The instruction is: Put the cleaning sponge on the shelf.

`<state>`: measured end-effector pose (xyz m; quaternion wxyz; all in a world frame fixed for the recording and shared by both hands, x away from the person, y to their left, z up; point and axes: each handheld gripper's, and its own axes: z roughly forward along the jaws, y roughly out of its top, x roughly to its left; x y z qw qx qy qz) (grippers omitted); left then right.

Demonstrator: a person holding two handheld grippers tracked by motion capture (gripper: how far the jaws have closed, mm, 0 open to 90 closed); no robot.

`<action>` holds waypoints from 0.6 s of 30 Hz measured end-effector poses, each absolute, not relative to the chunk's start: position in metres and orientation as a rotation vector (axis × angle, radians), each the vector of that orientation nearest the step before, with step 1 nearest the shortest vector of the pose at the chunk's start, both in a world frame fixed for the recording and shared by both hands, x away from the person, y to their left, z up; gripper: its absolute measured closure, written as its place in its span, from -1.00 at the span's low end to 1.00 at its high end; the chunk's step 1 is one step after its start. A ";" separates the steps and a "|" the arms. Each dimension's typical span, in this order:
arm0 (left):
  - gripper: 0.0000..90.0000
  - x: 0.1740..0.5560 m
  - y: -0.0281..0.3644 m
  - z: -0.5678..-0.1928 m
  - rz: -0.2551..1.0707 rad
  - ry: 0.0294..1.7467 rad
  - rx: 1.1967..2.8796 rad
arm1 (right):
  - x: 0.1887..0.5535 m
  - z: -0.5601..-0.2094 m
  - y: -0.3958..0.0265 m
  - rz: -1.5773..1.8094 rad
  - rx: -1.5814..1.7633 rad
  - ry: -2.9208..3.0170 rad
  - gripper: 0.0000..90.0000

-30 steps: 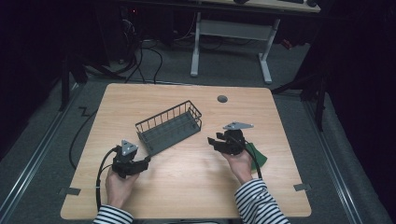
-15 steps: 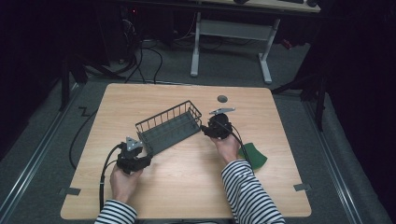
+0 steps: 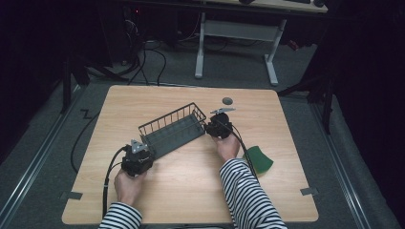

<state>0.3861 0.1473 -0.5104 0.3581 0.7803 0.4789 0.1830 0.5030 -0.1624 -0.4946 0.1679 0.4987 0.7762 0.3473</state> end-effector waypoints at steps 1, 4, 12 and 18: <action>0.68 0.386 0.148 -0.511 0.466 1.234 2.013 | 0.503 -0.495 -0.162 0.998 1.415 2.213 0.75; 0.80 0.387 0.148 -0.511 0.449 1.220 2.018 | 0.503 -0.496 -0.162 1.009 1.415 2.230 0.85; 0.91 0.389 0.143 -0.508 0.455 1.196 2.066 | 0.503 -0.494 -0.162 1.001 1.419 2.236 0.92; 0.92 0.384 0.136 -0.509 0.429 1.166 2.068 | 0.495 -0.492 -0.172 0.992 1.500 2.219 0.91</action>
